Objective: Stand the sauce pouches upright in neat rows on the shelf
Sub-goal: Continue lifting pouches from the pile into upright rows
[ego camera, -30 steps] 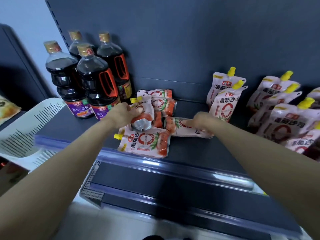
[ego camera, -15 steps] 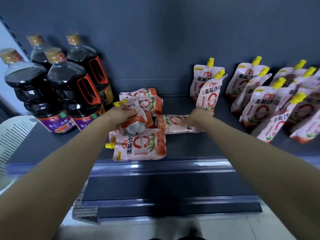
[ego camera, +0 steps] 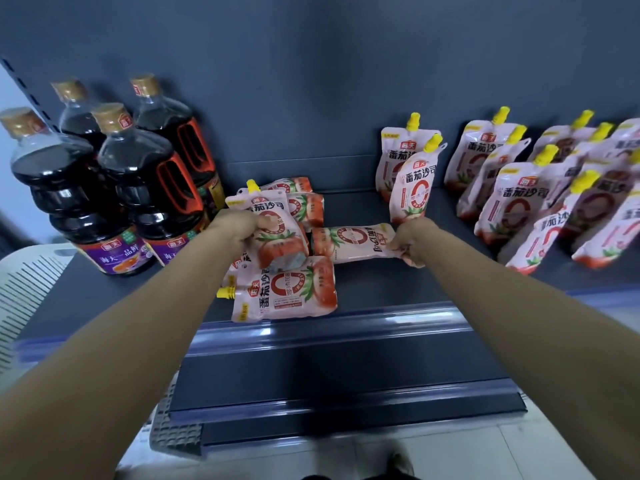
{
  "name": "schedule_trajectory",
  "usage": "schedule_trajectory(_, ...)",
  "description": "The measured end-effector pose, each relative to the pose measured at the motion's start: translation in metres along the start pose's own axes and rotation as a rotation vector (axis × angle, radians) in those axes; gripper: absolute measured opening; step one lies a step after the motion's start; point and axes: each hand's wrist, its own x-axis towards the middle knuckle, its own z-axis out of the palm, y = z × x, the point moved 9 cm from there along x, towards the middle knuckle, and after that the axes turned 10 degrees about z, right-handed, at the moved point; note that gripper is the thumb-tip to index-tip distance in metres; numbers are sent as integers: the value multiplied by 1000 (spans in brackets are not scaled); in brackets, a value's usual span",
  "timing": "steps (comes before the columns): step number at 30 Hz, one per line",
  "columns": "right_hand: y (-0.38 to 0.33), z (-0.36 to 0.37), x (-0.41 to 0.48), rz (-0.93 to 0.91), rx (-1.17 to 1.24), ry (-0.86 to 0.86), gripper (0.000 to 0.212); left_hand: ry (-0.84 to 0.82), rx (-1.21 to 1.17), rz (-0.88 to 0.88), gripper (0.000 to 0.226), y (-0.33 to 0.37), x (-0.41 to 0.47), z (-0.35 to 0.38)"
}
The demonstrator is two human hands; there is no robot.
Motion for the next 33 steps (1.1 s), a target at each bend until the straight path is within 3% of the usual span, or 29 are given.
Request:
schedule_trajectory(2, 2, 0, -6, 37, 113, -58, 26, -1, -38, 10, 35, 5, -2, 2)
schedule_trajectory(4, -1, -6, -16, 31, 182, -79, 40, 23, -89, 56, 37, 16, -4, 4)
schedule_trajectory(8, -24, -27, -30, -90, 267, -80, 26, 28, -116, 178, 15, 41, -12, 16)
schedule_trajectory(11, -56, -65, -48, -367, 34, 114, 10, -6, -106, 296, 11, 61, -24, 35)
schedule_trajectory(14, -80, -91, -71, -603, -240, 278, 15, -62, -140, 361, 16, 75, -38, 63)
schedule_trajectory(19, -90, -116, -70, -747, -285, 388, 19, -160, -103, 427, 23, 81, -61, 117)
schedule_trajectory(21, -86, -124, -62, -758, -224, 384, 16, -170, -80, 423, 24, 75, -66, 135)
schedule_trajectory(23, -83, -132, -56, -780, -155, 356, 26, -163, -58, 418, 25, 69, -67, 150)
schedule_trajectory(25, -84, -137, -51, -798, -130, 308, 18, -163, -49, 409, 26, 62, -69, 164)
schedule_trajectory(28, -87, -136, -53, -816, -207, 228, 11, -180, -49, 392, 28, 52, -69, 180)
schedule_trajectory(33, -84, -139, -53, -836, -289, 143, 25, -172, -73, 380, 36, 47, -72, 203)
